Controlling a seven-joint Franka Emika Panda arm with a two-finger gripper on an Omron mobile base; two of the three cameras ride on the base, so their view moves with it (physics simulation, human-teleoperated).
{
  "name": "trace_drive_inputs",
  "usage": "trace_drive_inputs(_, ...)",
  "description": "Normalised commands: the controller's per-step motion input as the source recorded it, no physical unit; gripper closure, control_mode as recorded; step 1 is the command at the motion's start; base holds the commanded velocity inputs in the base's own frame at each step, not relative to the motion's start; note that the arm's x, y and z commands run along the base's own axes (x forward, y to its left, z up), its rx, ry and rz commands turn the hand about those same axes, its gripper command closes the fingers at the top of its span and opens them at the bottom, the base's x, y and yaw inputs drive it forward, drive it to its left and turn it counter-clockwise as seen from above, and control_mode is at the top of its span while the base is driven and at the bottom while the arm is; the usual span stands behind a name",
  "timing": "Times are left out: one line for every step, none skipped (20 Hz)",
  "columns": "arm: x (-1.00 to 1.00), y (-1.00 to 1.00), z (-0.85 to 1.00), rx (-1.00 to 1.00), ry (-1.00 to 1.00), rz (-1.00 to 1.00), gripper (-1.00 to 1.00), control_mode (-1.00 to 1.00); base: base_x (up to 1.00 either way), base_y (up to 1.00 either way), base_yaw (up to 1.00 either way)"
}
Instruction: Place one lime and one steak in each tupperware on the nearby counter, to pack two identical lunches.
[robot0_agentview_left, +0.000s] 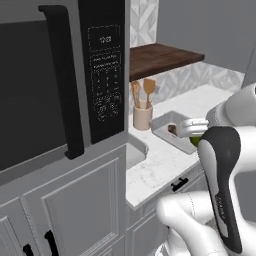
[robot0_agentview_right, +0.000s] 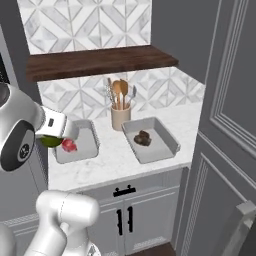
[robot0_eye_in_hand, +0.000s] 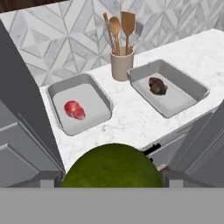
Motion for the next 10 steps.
trace_drive_inputs(0.00,0.00,0.00,0.00,0.00,0.00,1.00,1.00,1.00,0.00,0.41)
trace_drive_inputs(0.00,0.00,0.00,0.00,0.00,0.00,1.00,1.00,0.95,0.01,0.44)
trace_drive_inputs(0.00,0.00,0.00,0.00,0.00,0.00,1.00,1.00,0.84,0.06,0.47)
trace_drive_inputs(0.00,0.00,0.00,0.00,0.00,0.00,1.00,1.00,0.85,0.05,0.49)
trace_drive_inputs(0.00,0.00,0.00,0.00,0.00,0.00,1.00,1.00,0.86,0.00,0.50)
trace_drive_inputs(0.00,0.00,0.00,0.00,0.00,0.00,1.00,1.00,0.87,0.00,0.50)
trace_drive_inputs(0.96,0.00,-0.19,0.16,0.05,0.50,1.00,-1.00,0.00,0.00,0.00)
trace_drive_inputs(1.00,0.00,-0.21,0.16,0.05,0.49,1.00,-1.00,0.00,0.00,0.00)
trace_drive_inputs(1.00,0.00,-0.21,0.17,0.03,0.49,1.00,-1.00,0.00,0.00,0.00)
trace_drive_inputs(1.00,0.00,-0.26,0.17,0.04,0.48,1.00,-1.00,0.00,0.00,0.00)
